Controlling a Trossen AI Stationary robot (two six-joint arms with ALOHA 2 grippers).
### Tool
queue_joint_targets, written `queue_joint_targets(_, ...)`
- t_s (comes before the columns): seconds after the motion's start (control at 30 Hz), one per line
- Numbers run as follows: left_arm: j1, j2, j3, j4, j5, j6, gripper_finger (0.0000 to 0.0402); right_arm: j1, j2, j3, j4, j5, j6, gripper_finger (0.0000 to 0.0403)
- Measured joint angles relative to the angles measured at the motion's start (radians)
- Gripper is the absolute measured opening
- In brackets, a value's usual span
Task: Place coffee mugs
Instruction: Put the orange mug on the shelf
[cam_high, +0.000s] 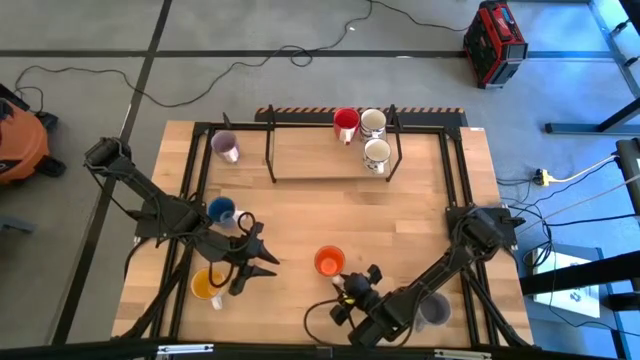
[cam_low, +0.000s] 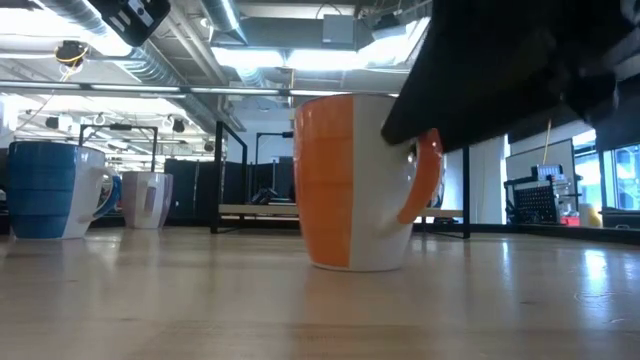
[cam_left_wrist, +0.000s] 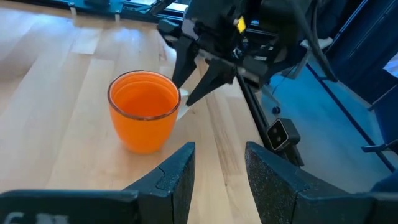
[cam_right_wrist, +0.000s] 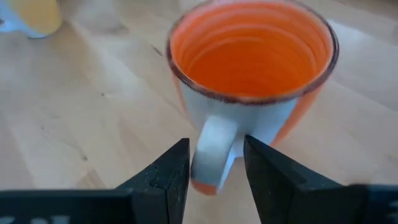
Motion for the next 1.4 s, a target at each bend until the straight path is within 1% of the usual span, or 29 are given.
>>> queue_joint_targets(0.1,0.000,0.000,0.000,0.000,-0.005,0.001,0.0135,0.002,0.019,-0.001,0.017,0.009,0.008,0.0140)
queue_joint_targets(0.17,0.001,0.000,0.000,-0.001,-0.009,0.001,0.0135,0.002,0.024,0.000,0.016,0.015,0.025,0.0129)
queue_joint_targets(0.23,0.002,0.000,0.000,-0.002,-0.012,0.001,0.0135,0.003,0.025,0.000,0.012,0.015,0.027,0.0105)
queue_joint_targets(0.37,0.010,0.000,0.000,-0.002,-0.012,0.002,0.0135,0.002,0.025,0.000,0.005,0.026,0.026,0.0034)
queue_joint_targets(0.47,0.023,-0.017,0.000,-0.003,-0.005,0.008,0.0135,0.002,0.025,0.000,0.000,0.024,0.029,0.0032)
queue_joint_targets(0.57,0.037,-0.059,0.000,-0.005,0.004,0.010,0.0135,0.002,0.024,0.000,-0.005,0.024,0.050,0.0033)
queue_joint_targets(0.7,0.059,-0.146,0.000,-0.041,0.019,0.010,0.0135,-0.008,-0.001,0.000,-0.024,0.023,0.058,0.0033)
queue_joint_targets(0.8,0.074,-0.216,0.000,-0.090,0.022,0.011,0.0135,-0.038,-0.028,0.000,-0.046,0.036,0.056,0.0033)
queue_joint_targets(0.87,0.082,-0.258,0.000,-0.112,0.022,0.028,0.0135,-0.065,-0.043,0.000,-0.065,0.054,0.053,0.0033)
queue_joint_targets(1.1,0.104,-0.366,0.000,-0.160,0.023,0.137,0.0135,-0.180,-0.106,0.000,-0.104,0.068,0.006,0.0033)
queue_joint_targets(1.2,0.117,-0.401,0.000,-0.182,0.022,0.193,0.0135,-0.244,-0.133,0.000,-0.160,0.071,-0.003,0.0033)
queue_joint_targets(1.4,0.142,-0.458,0.000,-0.227,0.022,0.250,0.0135,-0.370,-0.177,0.000,-0.256,0.118,-0.004,0.0033)
